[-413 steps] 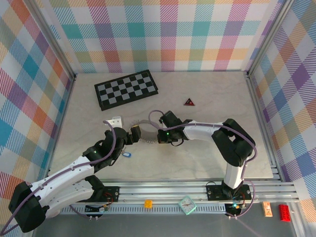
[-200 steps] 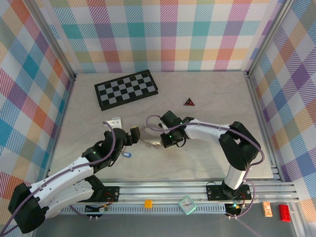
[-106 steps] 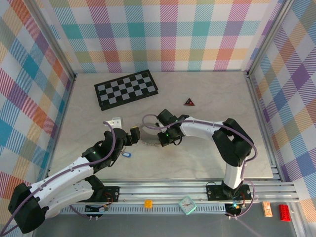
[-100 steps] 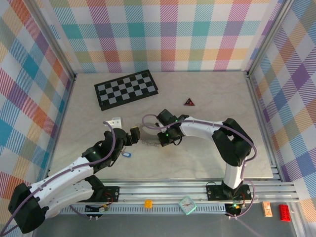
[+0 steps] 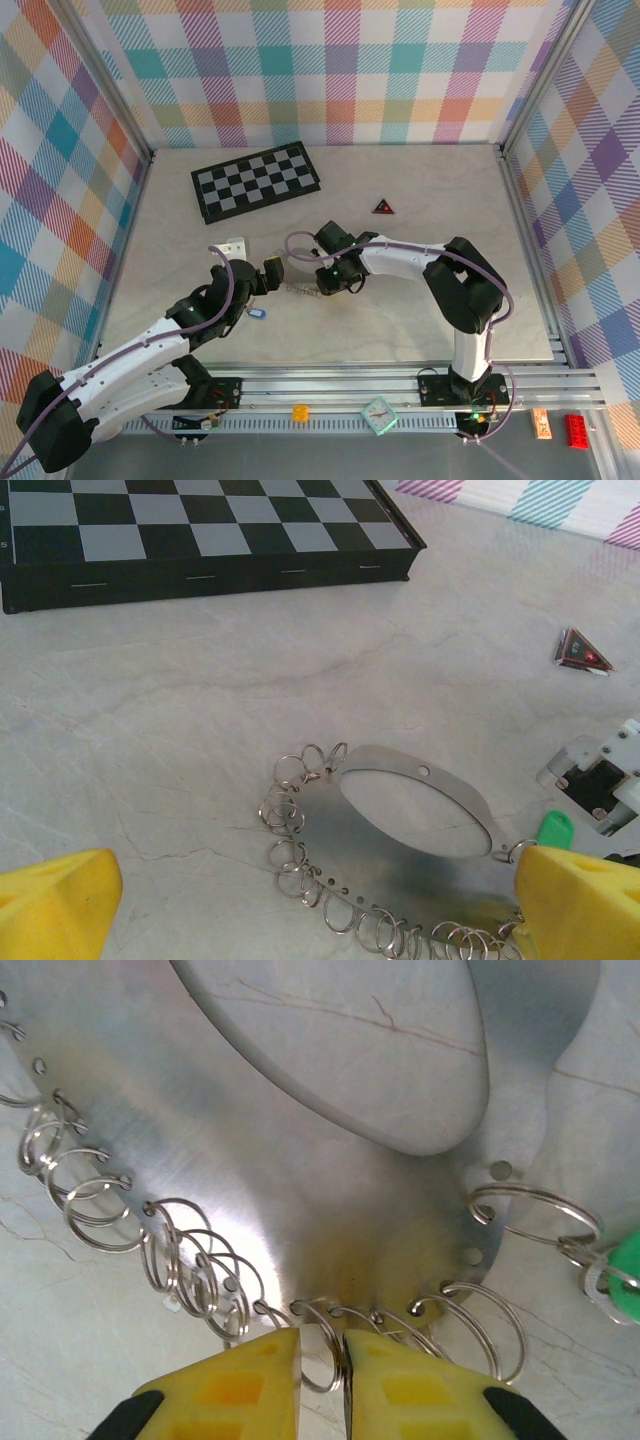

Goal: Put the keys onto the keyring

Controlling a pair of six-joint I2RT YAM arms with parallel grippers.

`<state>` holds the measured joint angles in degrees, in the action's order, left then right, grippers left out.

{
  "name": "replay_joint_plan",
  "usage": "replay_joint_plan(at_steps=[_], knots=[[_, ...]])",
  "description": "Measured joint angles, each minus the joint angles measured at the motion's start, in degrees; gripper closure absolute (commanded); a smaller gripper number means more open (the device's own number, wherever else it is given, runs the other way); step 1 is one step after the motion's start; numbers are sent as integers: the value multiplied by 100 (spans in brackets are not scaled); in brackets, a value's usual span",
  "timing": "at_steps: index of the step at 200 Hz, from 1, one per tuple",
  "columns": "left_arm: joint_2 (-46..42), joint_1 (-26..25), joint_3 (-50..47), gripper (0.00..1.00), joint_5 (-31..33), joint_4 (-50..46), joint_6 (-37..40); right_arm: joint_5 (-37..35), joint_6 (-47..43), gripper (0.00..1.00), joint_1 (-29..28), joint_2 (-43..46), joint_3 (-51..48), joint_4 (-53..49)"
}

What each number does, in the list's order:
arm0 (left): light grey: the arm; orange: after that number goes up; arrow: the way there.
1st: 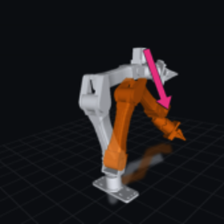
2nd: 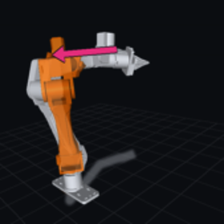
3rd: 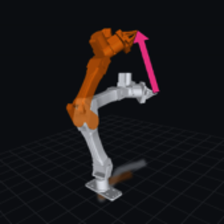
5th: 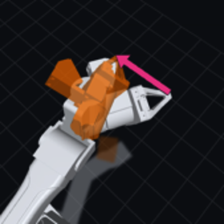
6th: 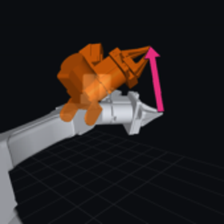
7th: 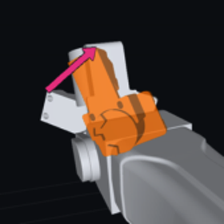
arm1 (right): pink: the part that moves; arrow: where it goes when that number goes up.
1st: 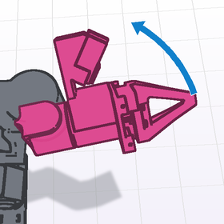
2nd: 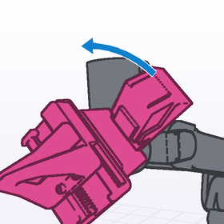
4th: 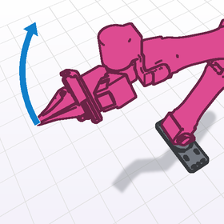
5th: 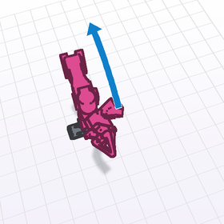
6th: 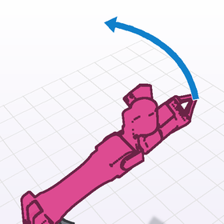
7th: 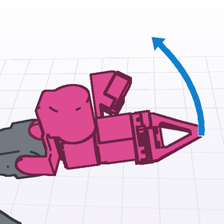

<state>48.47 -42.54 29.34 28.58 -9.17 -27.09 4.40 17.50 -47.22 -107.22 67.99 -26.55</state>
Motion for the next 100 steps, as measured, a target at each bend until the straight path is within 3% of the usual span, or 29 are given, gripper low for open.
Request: replay_joint_plan(at_steps=[100], knots=[[0,0,0,0,0,2,13,63,7,87,0,-90,168,15]])
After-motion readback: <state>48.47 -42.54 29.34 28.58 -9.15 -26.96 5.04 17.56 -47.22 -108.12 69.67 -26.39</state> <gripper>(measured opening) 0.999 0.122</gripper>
